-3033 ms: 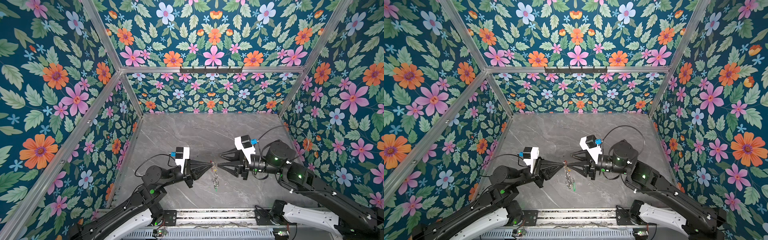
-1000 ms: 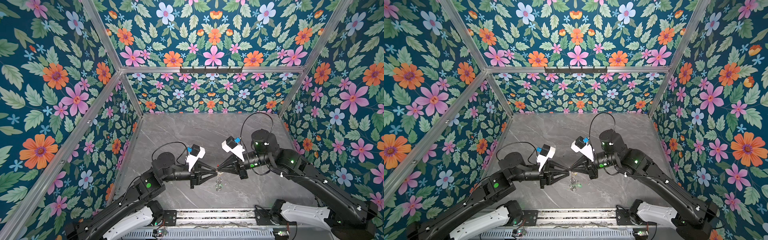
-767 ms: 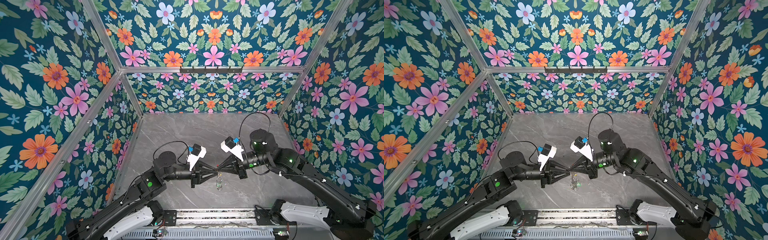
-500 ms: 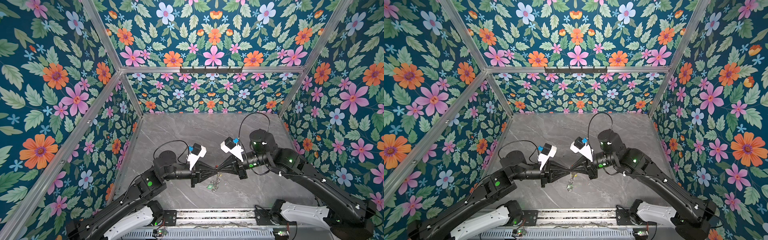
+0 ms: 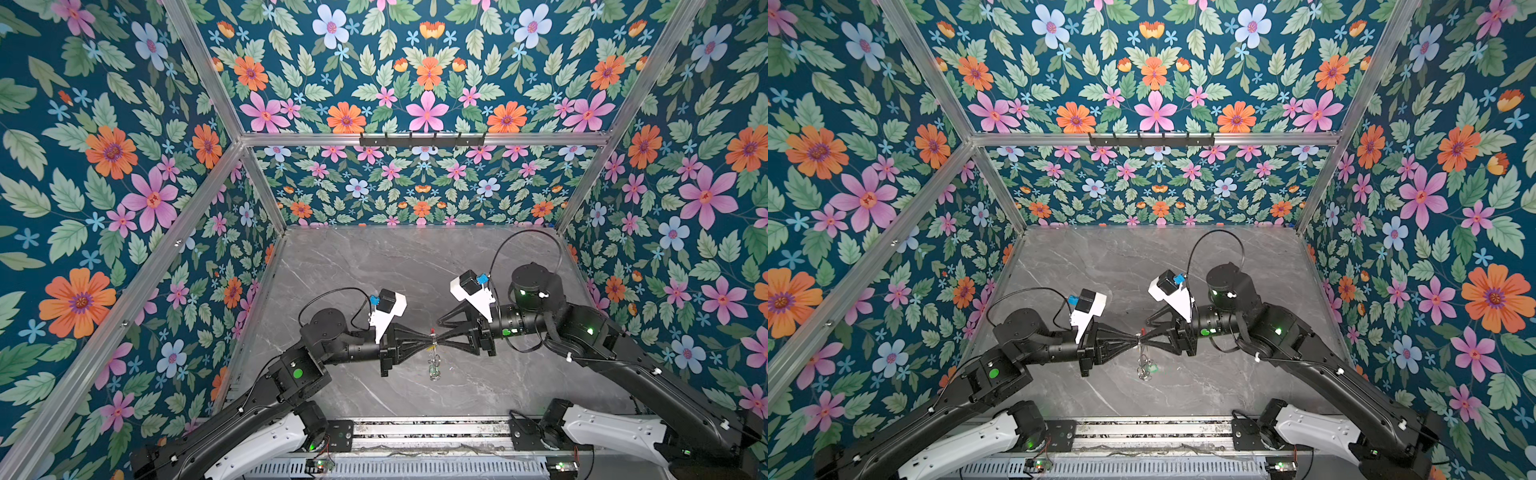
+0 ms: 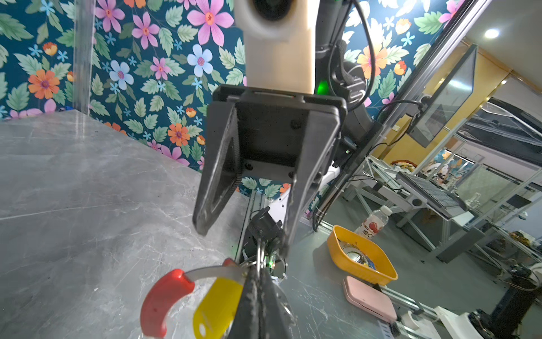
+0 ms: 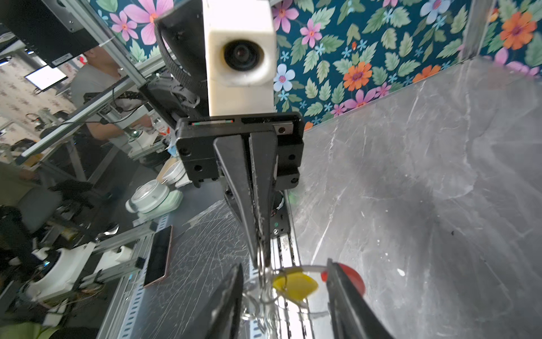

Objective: Remove the keys from the keyring

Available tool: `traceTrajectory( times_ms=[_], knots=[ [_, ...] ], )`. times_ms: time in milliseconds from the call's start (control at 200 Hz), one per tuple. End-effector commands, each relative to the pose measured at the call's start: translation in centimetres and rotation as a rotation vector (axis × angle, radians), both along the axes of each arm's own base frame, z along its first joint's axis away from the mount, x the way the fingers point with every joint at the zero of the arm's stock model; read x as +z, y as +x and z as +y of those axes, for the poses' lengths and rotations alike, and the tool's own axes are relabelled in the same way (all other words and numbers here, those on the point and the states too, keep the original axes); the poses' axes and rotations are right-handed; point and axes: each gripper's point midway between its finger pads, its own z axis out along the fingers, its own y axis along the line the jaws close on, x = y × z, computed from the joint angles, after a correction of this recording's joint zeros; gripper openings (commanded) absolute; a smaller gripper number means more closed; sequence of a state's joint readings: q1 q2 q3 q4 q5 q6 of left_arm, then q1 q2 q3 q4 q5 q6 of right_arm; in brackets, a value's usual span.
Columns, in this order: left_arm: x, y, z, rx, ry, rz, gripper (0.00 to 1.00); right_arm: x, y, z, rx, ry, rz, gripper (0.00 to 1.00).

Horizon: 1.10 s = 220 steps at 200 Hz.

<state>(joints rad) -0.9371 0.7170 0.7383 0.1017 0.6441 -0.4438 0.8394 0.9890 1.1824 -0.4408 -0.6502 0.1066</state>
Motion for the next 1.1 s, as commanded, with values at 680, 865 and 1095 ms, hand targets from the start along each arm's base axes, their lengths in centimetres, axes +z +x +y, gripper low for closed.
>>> traceTrajectory(
  times_ms=[680, 865, 1095],
  knots=[
    [3.9, -0.3, 1.1, 0.015, -0.247, -0.082, 0.00, -0.5, -0.1, 1.4, 0.006, 0.170, -0.071, 0.56],
    [3.9, 0.0, 1.3, 0.040, -0.252, -0.080, 0.00, -0.5, -1.0, 1.7, 0.044, 0.173, -0.073, 0.38],
    [3.8, 0.5, 1.4, 0.071, -0.246, -0.075, 0.00, -0.6, -1.1, 1.8, 0.044, 0.165, -0.076, 0.15]
  ],
)
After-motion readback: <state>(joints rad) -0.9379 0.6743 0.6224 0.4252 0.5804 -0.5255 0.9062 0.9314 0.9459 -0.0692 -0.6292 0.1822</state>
